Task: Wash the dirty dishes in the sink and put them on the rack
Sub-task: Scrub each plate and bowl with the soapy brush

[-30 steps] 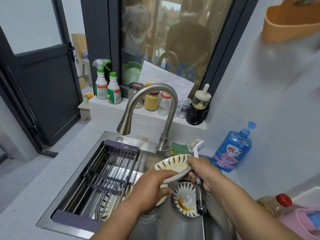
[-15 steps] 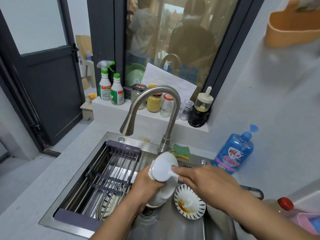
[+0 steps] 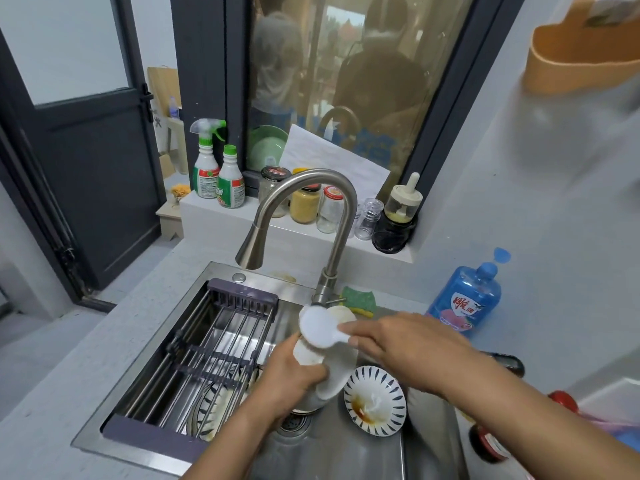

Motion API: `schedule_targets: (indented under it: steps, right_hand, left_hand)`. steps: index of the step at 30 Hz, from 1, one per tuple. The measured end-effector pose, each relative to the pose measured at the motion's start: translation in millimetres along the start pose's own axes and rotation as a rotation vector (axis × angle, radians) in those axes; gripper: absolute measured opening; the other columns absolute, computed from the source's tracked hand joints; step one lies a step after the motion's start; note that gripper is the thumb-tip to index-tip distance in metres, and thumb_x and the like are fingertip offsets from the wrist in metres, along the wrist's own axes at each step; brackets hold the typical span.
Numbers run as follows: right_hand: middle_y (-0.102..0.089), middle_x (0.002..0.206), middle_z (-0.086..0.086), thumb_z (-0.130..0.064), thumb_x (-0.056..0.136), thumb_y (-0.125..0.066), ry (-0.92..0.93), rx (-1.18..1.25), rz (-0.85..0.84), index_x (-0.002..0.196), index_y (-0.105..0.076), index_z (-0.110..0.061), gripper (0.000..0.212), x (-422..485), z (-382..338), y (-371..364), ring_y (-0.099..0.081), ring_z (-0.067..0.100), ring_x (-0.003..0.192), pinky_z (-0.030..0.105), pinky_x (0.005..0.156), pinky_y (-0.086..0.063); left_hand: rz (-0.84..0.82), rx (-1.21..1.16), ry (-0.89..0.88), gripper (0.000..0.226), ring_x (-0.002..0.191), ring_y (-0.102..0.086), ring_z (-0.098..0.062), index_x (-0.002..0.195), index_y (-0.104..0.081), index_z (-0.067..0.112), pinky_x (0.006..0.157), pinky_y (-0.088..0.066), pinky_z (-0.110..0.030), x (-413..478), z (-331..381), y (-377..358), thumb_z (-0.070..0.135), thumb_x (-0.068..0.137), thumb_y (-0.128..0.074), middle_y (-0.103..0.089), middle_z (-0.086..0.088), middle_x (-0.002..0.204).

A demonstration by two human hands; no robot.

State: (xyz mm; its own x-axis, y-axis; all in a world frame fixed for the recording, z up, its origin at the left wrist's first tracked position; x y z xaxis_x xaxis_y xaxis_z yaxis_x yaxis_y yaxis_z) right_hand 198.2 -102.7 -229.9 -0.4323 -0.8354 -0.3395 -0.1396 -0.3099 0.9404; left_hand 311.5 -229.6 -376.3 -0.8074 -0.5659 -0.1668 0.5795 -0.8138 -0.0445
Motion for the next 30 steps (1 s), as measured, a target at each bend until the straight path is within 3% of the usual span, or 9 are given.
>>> schedule_targets:
  steps: [4, 8, 11, 14, 19, 22, 23, 26, 30]
  right_hand:
    - [-0.064, 0.133, -0.011, -0.056, 0.105, -0.037, -0.142, 0.124, 0.034, 0.139, -0.047, -0.058, 0.036, 11, 43, 9, -0.060, 0.017, 0.116, 0.038, 0.096, -0.050]
    - [-0.063, 0.136, -0.014, -0.053, 0.105, -0.041, -0.145, 0.285, 0.025, 0.138, -0.050, -0.058, 0.035, 7, 49, 7, -0.059, 0.012, 0.117, 0.037, 0.101, -0.048]
    - [-0.057, 0.142, -0.017, -0.062, 0.103, -0.033, -0.062, 0.107, 0.034, 0.143, -0.037, -0.062, 0.040, 0, 20, 4, -0.054, 0.016, 0.128, 0.034, 0.091, -0.045]
    - [-0.056, 0.145, -0.013, -0.063, 0.103, -0.028, -0.052, 0.008, 0.055, 0.145, -0.030, -0.063, 0.042, 1, 8, -2, -0.053, 0.022, 0.130, 0.038, 0.091, -0.044]
    - [-0.059, 0.142, -0.017, -0.052, 0.105, -0.041, -0.174, 0.275, 0.036, 0.142, -0.047, -0.054, 0.038, 1, 52, -11, -0.056, 0.010, 0.127, 0.027, 0.101, -0.045]
    - [-0.065, 0.085, -0.043, -0.044, 0.105, -0.048, -0.172, 0.483, 0.056, 0.135, -0.055, -0.050, 0.031, -5, 60, -18, -0.062, -0.018, 0.084, 0.005, 0.069, -0.042]
    - [-0.064, 0.072, -0.038, -0.045, 0.103, -0.052, -0.178, 0.581, 0.114, 0.131, -0.059, -0.048, 0.029, -3, 60, -20, -0.061, -0.016, 0.074, 0.006, 0.061, -0.042]
    - [-0.072, 0.087, -0.018, -0.053, 0.086, -0.073, -0.204, 0.869, 0.287, 0.120, -0.064, -0.048, 0.035, 4, 52, -22, -0.066, -0.005, 0.074, 0.006, 0.057, -0.045]
    - [-0.078, 0.102, -0.009, -0.039, 0.076, -0.087, -0.121, 1.106, 0.229, 0.132, -0.062, -0.035, 0.062, 16, 35, -24, -0.074, 0.018, 0.094, 0.040, 0.092, -0.059]
  left_hand:
    - [0.027, -0.065, 0.017, 0.053, 0.096, -0.072, -0.018, 0.112, -0.069, 0.022, 0.075, -0.061, -0.032, -1, 1, 7, 0.012, 0.061, -0.077, -0.076, 0.000, 0.102]
    - [0.082, -0.160, 0.025, 0.052, 0.096, -0.073, -0.019, 0.110, -0.070, 0.023, 0.080, -0.062, -0.037, 2, 4, 8, 0.011, 0.061, -0.080, -0.077, 0.000, 0.100]
    - [0.098, -0.200, 0.056, 0.049, 0.099, -0.072, -0.024, 0.111, -0.069, 0.018, 0.073, -0.057, -0.027, 4, 3, 5, -0.003, 0.068, -0.080, -0.078, -0.002, 0.100]
    - [0.106, -0.276, 0.059, 0.054, 0.104, -0.071, -0.030, 0.112, -0.069, 0.016, 0.086, -0.059, -0.039, 2, -1, 3, 0.002, 0.060, -0.077, -0.078, -0.005, 0.103]
    - [0.080, -0.559, 0.071, 0.062, 0.103, -0.072, -0.036, 0.121, -0.065, 0.007, 0.085, -0.060, -0.049, -4, -1, 12, -0.001, 0.061, -0.076, -0.074, -0.020, 0.111]
    - [0.059, -0.745, 0.089, 0.062, 0.101, -0.073, -0.034, 0.124, -0.063, 0.001, 0.080, -0.063, -0.046, -4, 3, 18, -0.003, 0.063, -0.073, -0.073, -0.024, 0.114]
    - [0.042, -0.799, 0.095, 0.062, 0.104, -0.072, -0.035, 0.125, -0.062, 0.000, 0.084, -0.062, -0.047, -4, 4, 18, -0.004, 0.064, -0.072, -0.072, -0.024, 0.117]
    - [-0.059, -0.922, 0.112, 0.071, 0.117, -0.066, -0.038, 0.132, -0.059, -0.002, 0.094, -0.057, -0.051, -4, 5, 13, -0.004, 0.064, -0.078, -0.067, -0.026, 0.127]
    - [-0.166, -0.919, 0.087, 0.075, 0.123, -0.062, -0.041, 0.135, -0.057, -0.003, 0.094, -0.057, -0.048, -7, 10, 4, 0.003, 0.064, -0.081, -0.063, -0.028, 0.132]
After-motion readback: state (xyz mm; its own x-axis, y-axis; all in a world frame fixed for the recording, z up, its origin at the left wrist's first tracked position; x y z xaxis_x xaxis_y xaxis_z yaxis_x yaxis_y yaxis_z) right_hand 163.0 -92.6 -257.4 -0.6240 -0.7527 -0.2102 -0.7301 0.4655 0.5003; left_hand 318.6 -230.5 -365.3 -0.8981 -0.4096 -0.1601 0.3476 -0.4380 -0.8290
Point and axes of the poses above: each hand's wrist, its own x-axis towards the middle knuckle, its own y-axis out of the back of the hand, z = x × y, the point moved 2 cm from there along x, towards the middle knuckle
